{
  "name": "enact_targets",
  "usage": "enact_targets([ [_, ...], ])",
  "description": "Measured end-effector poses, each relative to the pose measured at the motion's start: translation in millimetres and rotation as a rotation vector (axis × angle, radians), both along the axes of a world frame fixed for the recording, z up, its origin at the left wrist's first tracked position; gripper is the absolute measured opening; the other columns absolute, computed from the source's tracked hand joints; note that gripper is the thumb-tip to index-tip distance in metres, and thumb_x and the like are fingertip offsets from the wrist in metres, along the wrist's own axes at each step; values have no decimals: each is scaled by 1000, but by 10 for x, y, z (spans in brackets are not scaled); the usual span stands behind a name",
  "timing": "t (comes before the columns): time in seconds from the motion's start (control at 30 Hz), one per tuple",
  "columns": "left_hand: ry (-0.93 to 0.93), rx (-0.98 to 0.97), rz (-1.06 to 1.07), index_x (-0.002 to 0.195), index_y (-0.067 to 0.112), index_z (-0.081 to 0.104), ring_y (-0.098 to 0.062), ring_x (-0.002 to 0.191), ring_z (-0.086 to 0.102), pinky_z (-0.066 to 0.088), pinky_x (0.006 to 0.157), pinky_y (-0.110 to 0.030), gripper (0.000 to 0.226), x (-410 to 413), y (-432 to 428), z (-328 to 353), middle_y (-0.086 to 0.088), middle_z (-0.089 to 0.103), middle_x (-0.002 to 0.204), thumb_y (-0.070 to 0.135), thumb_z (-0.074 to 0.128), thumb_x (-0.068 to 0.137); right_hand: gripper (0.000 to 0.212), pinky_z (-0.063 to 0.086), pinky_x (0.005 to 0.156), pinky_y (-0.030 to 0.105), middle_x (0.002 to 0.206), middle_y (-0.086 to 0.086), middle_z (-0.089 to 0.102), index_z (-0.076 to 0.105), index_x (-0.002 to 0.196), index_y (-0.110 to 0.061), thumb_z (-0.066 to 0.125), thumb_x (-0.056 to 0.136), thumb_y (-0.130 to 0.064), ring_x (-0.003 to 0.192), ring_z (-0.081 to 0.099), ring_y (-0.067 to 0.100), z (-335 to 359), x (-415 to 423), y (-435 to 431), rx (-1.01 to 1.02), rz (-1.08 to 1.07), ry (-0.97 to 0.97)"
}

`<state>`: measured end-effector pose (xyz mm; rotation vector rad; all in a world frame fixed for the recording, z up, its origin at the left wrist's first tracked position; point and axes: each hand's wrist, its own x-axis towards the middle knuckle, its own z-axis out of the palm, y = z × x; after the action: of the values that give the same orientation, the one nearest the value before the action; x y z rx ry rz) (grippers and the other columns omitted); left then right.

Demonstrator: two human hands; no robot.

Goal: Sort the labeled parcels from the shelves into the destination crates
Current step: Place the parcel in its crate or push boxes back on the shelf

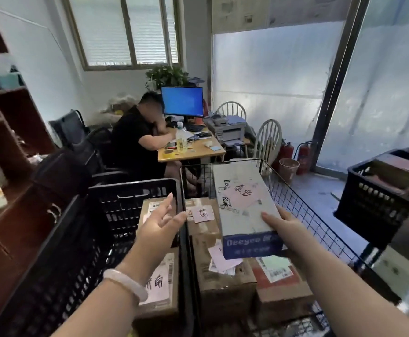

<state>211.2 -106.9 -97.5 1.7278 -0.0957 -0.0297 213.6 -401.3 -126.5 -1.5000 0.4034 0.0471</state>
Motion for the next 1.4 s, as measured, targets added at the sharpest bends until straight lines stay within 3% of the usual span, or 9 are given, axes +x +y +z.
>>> enact_targets([
  [0.2,-6,128,-10,140,57,37,-2,128,45,36,86,-16,53,255,196,-133,18,43,143,42,60,95,37,56,51,36,83,5,75,50,122,-37,67,90,-27,57,71,20,-317,736,443,57,44,150],
  [0.37,33,187,-31,137,60,36,10,120,47,39,75,-8,51,488,333,-177,24,46,141,43,58,95,54,58,57,39,109,9,66,43,137,-35,69,89,-27,74,71,28,-427,1182,592,80,15,155],
  [0.53,47,228,-55,125,69,40,12,119,46,40,81,-11,44,667,406,-227,30,46,137,53,57,89,62,59,60,39,117,10,58,38,140,-39,69,88,-26,88,69,34,-542,1422,647,44,9,138],
  [0.7,65,224,-57,124,68,44,16,117,45,39,84,-13,46,780,401,-265,32,47,136,53,57,82,63,57,59,33,117,9,56,34,140,-42,69,88,-31,83,70,32,-620,1445,566,-26,64,153],
  [0.97,50,236,-95,126,62,45,8,119,46,37,79,-12,40,850,323,-226,18,50,134,42,58,95,61,60,73,49,113,12,61,32,144,-37,63,91,-37,89,70,33,-564,1428,646,-182,185,228],
  [1.1,33,238,-111,130,59,45,8,122,44,37,81,-11,41,852,303,-238,18,48,137,41,59,96,64,59,58,33,107,1,58,33,145,-27,62,91,-45,83,70,24,-567,1472,743,-316,155,166],
  [1.23,-7,285,-112,137,56,42,0,133,40,40,104,-27,47,846,258,-245,13,44,143,42,59,96,70,52,46,21,98,-8,55,33,147,-25,59,89,-54,75,66,13,-526,1446,747,-508,173,136],
  [1.3,-56,376,-123,143,52,38,-4,139,32,34,114,-36,52,846,225,-236,11,41,148,45,58,95,77,57,67,30,125,-1,54,27,151,-29,59,87,-59,96,62,16,-475,1391,753,-641,210,92],
  [1.4,-194,552,-159,149,45,31,5,132,22,21,112,-25,60,844,126,-197,15,36,152,47,57,95,85,42,100,43,153,0,35,23,151,-34,60,82,-64,133,40,21,-369,1190,741,-855,257,16],
])
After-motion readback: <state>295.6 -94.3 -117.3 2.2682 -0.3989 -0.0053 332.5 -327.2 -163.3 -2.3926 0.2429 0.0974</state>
